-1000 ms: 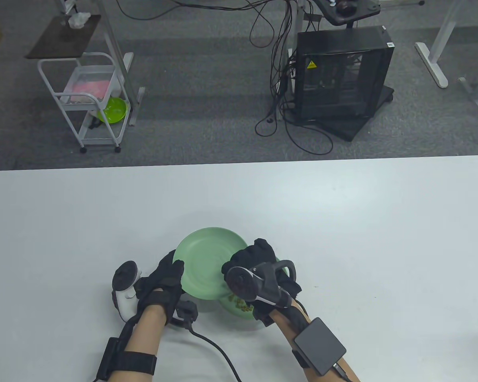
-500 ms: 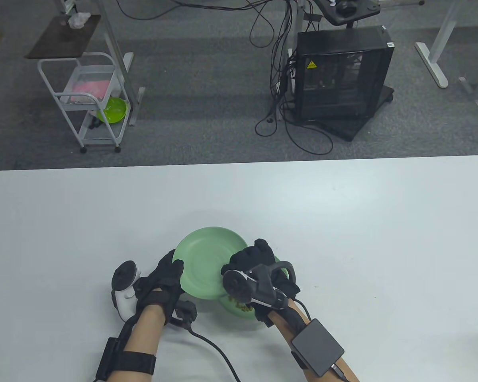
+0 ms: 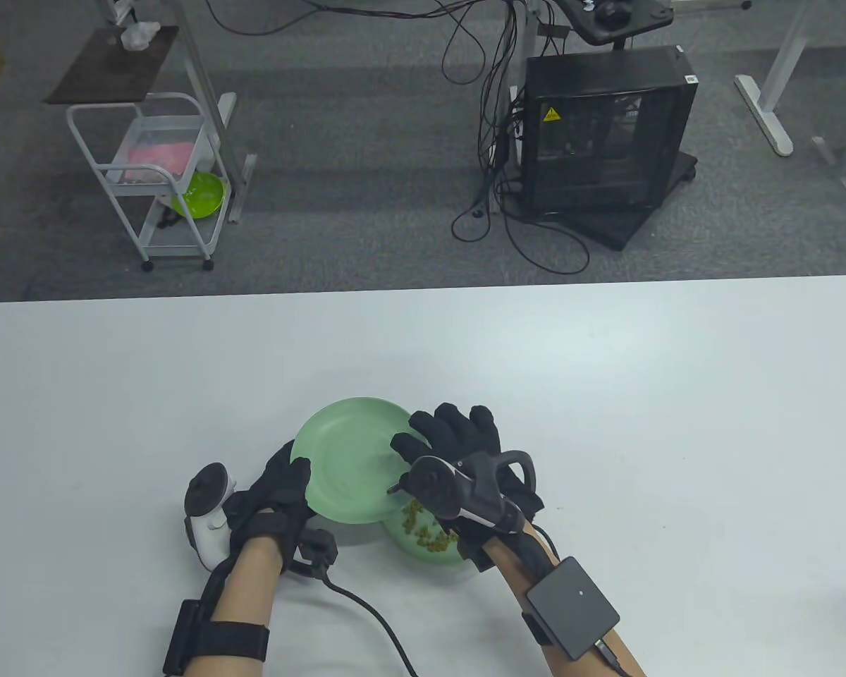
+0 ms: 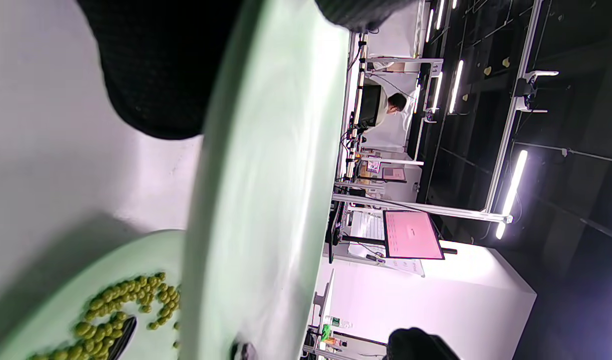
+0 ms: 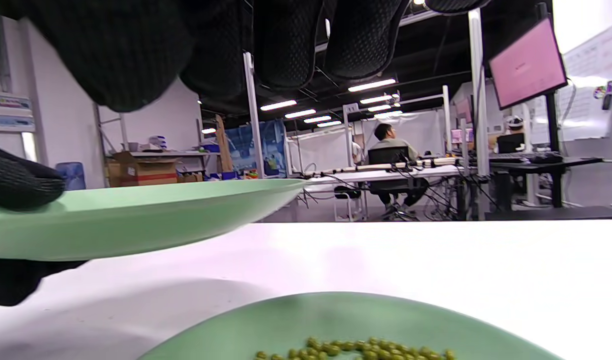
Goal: Pick sunflower seeds with hand pinch into plate
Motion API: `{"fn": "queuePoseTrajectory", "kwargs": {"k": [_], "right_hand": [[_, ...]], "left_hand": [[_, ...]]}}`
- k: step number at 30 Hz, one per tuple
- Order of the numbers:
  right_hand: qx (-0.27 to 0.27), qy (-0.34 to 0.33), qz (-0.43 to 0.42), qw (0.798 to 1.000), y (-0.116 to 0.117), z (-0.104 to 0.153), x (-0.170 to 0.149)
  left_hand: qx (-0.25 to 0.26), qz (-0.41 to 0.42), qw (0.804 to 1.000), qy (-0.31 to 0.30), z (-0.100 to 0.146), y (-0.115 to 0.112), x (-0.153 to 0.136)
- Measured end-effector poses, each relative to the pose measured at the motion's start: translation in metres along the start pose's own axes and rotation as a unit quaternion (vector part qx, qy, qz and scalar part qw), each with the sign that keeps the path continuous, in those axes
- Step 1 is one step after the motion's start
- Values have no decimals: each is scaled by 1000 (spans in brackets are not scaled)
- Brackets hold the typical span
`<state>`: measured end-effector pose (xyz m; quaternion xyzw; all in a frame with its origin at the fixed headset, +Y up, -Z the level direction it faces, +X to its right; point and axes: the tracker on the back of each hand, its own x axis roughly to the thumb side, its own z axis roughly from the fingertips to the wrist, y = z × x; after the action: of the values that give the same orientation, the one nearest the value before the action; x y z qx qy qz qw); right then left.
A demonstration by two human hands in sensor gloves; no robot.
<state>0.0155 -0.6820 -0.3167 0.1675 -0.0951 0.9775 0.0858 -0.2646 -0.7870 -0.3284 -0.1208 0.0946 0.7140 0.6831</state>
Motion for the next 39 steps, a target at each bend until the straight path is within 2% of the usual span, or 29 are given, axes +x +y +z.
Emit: {"fn": "queuePoseTrajectory", "kwargs": {"k": [7,12,29,39], "right_hand": [[5,24,-27,999,10,3,-28],[17,33,-12,999,20,5,-39],[98,35,42,994,52,4,-43],[131,11,70,989,62,6,-40]], "left_hand": [[15,6,1000,0,-1,8,-1],[23,13,1000,-3,-1,14,-2],[38,27,999,-6,1,23,-3],[39,27,999,-7,1,24,-3]]}}
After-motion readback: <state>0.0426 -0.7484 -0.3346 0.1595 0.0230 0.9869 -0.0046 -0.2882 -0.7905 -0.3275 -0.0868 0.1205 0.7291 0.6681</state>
